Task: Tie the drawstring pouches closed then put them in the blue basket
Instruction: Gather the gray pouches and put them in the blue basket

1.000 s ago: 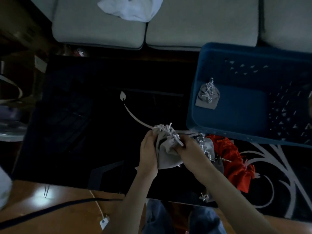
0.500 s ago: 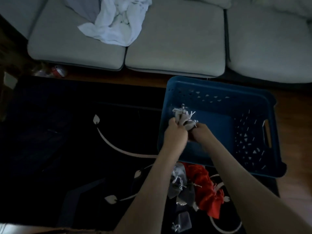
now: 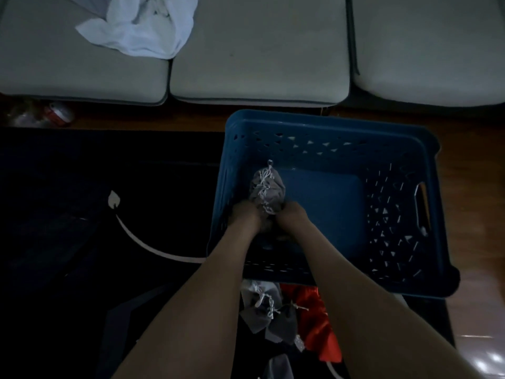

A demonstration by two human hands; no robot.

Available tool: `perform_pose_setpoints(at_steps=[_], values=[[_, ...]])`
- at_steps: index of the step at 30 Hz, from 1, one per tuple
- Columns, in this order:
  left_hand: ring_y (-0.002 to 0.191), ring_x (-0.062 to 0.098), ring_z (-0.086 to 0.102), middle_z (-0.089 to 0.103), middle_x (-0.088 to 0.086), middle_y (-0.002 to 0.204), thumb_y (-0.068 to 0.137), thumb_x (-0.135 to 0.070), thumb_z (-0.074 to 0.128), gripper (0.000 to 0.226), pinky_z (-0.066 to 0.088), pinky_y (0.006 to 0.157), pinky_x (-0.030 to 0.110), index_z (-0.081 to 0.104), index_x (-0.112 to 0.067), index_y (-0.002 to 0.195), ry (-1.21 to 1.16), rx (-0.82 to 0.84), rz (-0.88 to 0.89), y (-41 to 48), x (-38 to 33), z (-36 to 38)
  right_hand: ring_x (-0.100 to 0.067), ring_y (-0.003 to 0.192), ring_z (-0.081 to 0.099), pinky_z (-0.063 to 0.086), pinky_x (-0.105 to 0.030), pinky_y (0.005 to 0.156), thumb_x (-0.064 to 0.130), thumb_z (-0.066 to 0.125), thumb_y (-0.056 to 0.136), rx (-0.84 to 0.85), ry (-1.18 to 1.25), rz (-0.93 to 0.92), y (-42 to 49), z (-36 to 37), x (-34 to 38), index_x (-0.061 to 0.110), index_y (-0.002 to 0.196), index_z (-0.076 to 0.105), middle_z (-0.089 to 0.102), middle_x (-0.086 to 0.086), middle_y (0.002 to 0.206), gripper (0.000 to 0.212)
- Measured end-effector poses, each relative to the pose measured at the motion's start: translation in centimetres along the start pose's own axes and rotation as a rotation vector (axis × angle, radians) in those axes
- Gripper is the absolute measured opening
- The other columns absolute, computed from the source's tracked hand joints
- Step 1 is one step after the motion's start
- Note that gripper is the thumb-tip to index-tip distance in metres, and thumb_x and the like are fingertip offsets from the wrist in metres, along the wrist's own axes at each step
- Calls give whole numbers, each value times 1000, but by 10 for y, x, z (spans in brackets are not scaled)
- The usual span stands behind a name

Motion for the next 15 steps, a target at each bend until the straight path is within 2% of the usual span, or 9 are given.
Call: perform_pose_setpoints(at_steps=[3,5,8,10,13,15], values=[[131,35,38,34,24,145,100,-12,40,44,33,104,37,30,5,139,14,-50,46,-6,-2,-5,-33,115,55,47,-34,92,9,45,94,-34,-17,16,-5,-8,-3,-4,128,48,51,-21,131,36],[130,35,39,33,24,145,97,-14,47,50,35,103,38,27,5,139,13,-59,73,-17,-5,-9,-34,108,56,47,-37,84,10,49,92,-93,47,-10,-17,-15,-4,-5,125,42,53,-22,121,37],[125,34,43,42,25,138,98,-12,44,41,37,97,33,35,7,133,-5,-82,132,-48,-7,-12,-25,85,56,40,-27,64,18,49,92,-185,131,-116,-54,-28,-3,0,106,52,57,-12,93,23],[119,34,47,49,24,131,98,-9,40,33,39,91,31,44,6,128,-16,-103,160,-79,-2,-14,-20,70,52,34,-26,54,24,47,92,-222,130,-122,-87,-29,-5,5,88,57,57,-7,79,22],[108,28,52,50,18,124,95,-3,41,28,37,83,24,53,-1,120,-176,-263,221,-118,5,-20,-21,61,51,34,-28,50,26,45,93,-380,278,-142,-132,-39,-7,9,74,52,55,-5,65,26],[94,20,51,49,10,114,93,0,44,23,31,76,13,57,-1,111,-274,-488,364,-151,6,-33,-18,54,47,35,-29,49,21,46,94,-461,287,-232,-165,-43,-3,11,71,46,52,-3,59,25]])
Point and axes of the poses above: each hand's wrist, its own y-axis towards the middle knuckle, its own z-axis out of the palm, x = y × z, the point moved 5 cm from there along y, towards the middle knuckle
